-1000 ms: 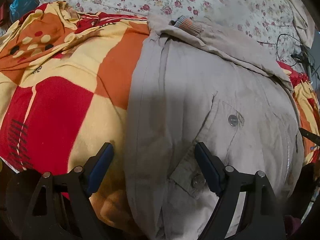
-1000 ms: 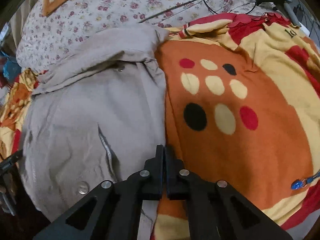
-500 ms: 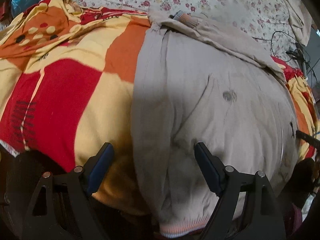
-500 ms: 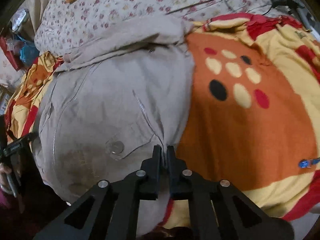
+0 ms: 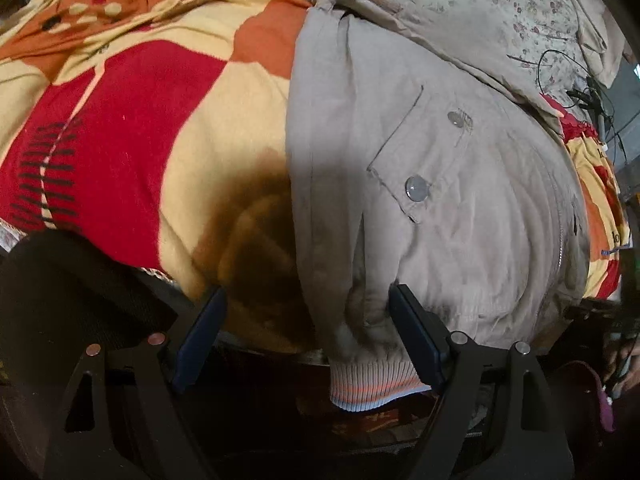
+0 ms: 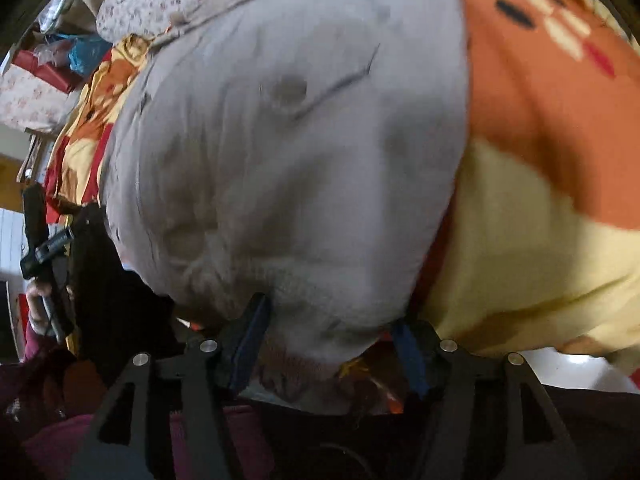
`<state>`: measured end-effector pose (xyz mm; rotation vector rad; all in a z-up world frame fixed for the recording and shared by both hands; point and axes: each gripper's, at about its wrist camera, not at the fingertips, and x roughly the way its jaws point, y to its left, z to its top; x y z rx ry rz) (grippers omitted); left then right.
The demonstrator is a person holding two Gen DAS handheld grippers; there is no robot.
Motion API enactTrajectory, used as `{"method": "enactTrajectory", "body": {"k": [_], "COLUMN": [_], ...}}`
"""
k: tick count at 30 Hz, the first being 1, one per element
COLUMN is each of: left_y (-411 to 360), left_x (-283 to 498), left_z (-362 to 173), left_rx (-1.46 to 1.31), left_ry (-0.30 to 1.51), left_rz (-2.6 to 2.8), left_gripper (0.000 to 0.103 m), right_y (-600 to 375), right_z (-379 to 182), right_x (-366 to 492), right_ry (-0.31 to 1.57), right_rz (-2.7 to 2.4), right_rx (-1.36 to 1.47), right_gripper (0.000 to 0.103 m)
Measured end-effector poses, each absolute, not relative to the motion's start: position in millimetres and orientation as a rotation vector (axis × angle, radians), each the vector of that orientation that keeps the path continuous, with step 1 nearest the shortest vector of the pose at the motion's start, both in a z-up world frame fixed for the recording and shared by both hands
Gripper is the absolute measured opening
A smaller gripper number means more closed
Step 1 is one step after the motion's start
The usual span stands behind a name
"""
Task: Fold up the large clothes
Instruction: 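Grasp the ribbed jacket hem with both tools, then lift the hem with both tools and fold it toward the collar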
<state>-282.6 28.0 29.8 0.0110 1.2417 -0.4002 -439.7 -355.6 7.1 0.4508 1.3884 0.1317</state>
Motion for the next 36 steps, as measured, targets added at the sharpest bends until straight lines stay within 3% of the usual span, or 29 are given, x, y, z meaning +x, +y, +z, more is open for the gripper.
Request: {"method": "enactTrajectory", "body": {"k": [4, 17, 18, 19, 20, 21, 23, 24, 36], "left_y": [27, 6, 4, 2, 1, -3, -1, 1, 12], "left_x": [-281, -283, -285, -286, -288, -290, -292, -293, -252], "left_z": [25, 2, 1, 2, 4, 6, 10, 15, 136], "left_rx": [-0.021, 0.007, 0.022, 0.033, 0.035, 0.027, 0.007, -0.008, -0.174], "left_ry": [1.290, 1.394, 1.396, 1.395, 1.394, 1.395, 1.385, 1.374, 1.098], "left_rz": [-0.437, -0.536, -0.547, -0.560, -0.585, -0.617, -0.615, -0.624, -0.743], "left_gripper": [0.083, 0.084, 0.083, 0.078, 0.066, 0.037, 0.025, 0.014, 0.011], "right_y": [-343, -325, -325, -324, -324, -324, -322, -321, -332], "right_z": [-5, -22, -21, -19, -17, -15, -8, -3, 116], "right_x": [-436, -428, -428, -429, -429, -430, -432, -434, -414], "right_ry": [1.401, 1.443, 1.442, 1.437, 1.433, 1.427, 1.406, 1.396, 1.030], "right_rz": [0.220, 0.285, 0.284, 0.288, 0.292, 0.295, 0.315, 0.326, 0.446], "right_rx": [0.493, 0.468, 0.462, 0.461, 0.458, 0.461, 0.465, 0.454, 0.483], "right_gripper": [0.074, 0.076, 0.069, 0.049, 0.038, 0.023, 0.020, 0.019, 0.014]}}
